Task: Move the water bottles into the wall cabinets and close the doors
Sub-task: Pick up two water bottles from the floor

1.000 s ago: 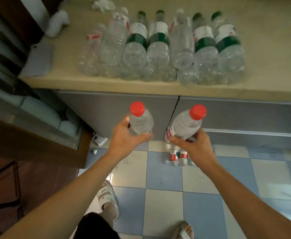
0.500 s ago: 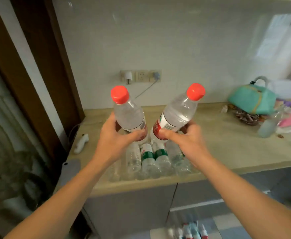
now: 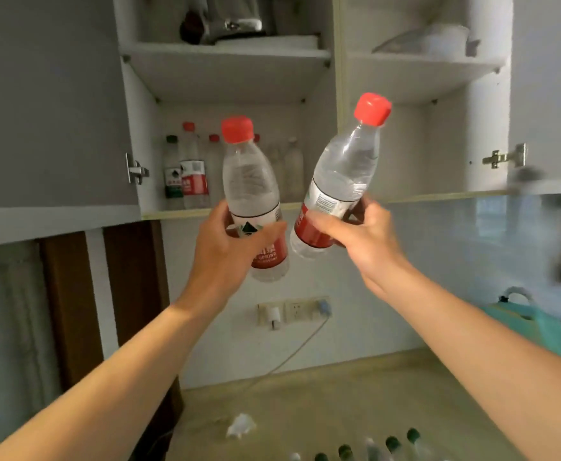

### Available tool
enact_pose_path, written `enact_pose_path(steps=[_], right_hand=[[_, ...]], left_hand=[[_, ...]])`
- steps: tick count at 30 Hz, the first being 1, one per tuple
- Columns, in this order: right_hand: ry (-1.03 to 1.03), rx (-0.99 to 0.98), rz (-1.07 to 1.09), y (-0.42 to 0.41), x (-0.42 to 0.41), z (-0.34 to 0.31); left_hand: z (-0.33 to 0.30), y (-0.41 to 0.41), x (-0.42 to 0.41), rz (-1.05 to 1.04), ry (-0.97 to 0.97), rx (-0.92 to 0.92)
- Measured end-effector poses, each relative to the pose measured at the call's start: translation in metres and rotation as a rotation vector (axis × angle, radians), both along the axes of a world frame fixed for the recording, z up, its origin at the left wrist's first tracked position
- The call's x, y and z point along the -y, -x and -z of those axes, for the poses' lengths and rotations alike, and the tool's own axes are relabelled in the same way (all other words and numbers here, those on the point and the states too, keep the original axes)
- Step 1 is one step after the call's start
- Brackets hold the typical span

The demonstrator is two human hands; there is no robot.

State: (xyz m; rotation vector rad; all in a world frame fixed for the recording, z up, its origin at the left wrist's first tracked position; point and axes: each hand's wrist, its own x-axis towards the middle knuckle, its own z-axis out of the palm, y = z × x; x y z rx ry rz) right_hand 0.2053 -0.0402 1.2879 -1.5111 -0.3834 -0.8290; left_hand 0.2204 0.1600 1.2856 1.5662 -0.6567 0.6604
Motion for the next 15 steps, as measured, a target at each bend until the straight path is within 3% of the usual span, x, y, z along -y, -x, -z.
enact_pose_path(steps=[10,15], right_hand=[[0.093,0.09,-0.124,-0.108,-0.014,-0.074],[0.151,-0.007,-0.161,-0.175,-0.008,-0.096]], left_hand=[[-0.084,-0.089,-0.002,-0.161,0.123,0.038],[-0.106,-0.151,0.005,-0.258,0.113,0.066]])
